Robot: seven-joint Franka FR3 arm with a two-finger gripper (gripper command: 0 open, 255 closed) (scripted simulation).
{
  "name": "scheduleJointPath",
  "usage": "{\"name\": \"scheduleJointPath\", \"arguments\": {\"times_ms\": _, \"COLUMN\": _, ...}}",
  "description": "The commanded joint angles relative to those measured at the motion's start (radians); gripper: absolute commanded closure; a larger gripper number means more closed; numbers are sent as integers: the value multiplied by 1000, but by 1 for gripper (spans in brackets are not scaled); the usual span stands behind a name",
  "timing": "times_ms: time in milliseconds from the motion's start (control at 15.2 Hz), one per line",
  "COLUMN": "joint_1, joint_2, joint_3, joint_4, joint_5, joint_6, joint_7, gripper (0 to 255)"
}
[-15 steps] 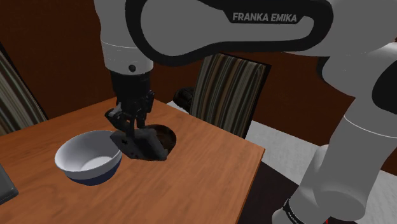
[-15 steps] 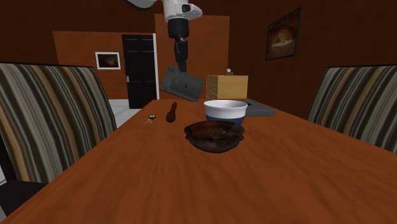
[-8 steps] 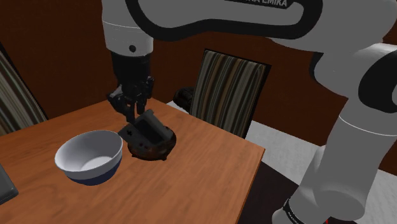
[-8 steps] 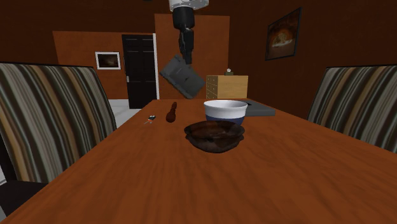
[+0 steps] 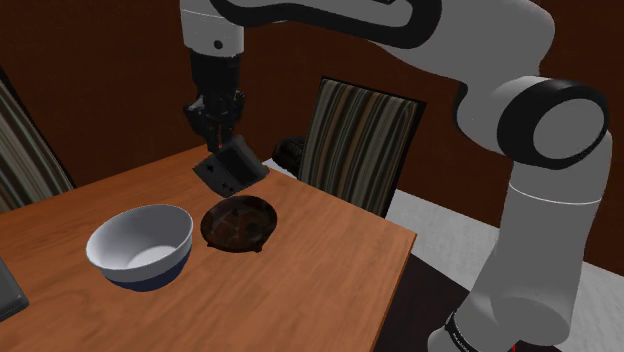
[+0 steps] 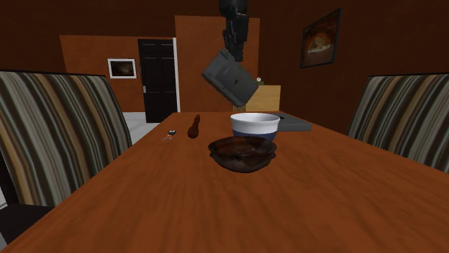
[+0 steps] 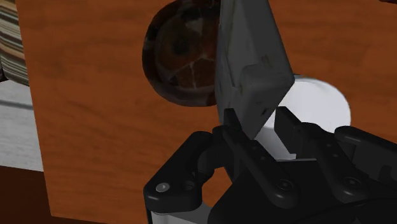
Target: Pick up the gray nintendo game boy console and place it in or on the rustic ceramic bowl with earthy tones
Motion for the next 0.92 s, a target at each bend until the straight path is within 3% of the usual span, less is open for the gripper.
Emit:
{"name": "scheduleJointPath", "arguments": {"times_ms": 0, "joint_1": 3, "joint_2": 68, "joint_3": -13, "joint_4": 113, "joint_5": -29, "joint_6": -47, "joint_7": -33, "gripper": 255}}
{"name": "scheduleJointPath", "arguments": {"times_ms": 132, "joint_1": 21, "joint_2": 173, "joint_3": -32, "joint_4": 294, "joint_5": -73, "joint_6": -125, "joint_7": -78, "gripper": 255}}
{"name": "scheduleJointPath", "arguments": {"times_ms": 858, "joint_1": -55, "joint_2": 65, "joint_3": -28, "joint_4": -26, "joint_5": -17, "joint_6": 91, "joint_7": -76, "gripper": 255}}
